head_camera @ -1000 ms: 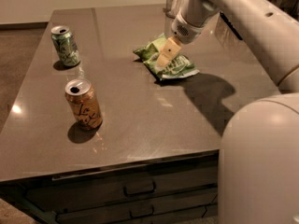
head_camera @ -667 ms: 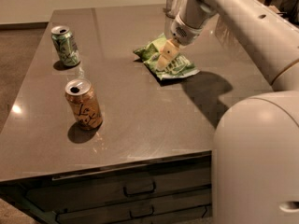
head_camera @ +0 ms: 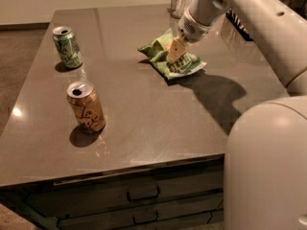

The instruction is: Pick green jalapeno chip bag

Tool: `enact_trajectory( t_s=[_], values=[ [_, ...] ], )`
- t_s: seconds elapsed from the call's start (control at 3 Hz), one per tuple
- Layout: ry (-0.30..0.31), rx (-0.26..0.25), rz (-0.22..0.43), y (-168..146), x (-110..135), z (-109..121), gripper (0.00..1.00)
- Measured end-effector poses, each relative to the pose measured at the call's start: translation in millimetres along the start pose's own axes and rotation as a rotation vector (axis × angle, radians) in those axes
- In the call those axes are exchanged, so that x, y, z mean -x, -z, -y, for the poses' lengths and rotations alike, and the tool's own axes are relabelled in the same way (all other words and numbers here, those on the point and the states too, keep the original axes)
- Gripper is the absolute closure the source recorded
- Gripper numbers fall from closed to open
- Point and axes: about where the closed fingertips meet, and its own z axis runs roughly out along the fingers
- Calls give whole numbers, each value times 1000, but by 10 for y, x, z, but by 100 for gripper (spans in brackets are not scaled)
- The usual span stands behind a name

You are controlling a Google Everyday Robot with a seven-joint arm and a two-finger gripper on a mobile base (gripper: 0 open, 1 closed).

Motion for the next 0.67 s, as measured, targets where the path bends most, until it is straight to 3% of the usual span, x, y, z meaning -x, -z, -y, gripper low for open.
enact_trajectory(
  t_s=[0.33, 0.67],
  values=[
    [17, -4, 47, 265, 40, -77, 88],
    [59, -11, 96, 563, 117, -208, 100]
  ],
)
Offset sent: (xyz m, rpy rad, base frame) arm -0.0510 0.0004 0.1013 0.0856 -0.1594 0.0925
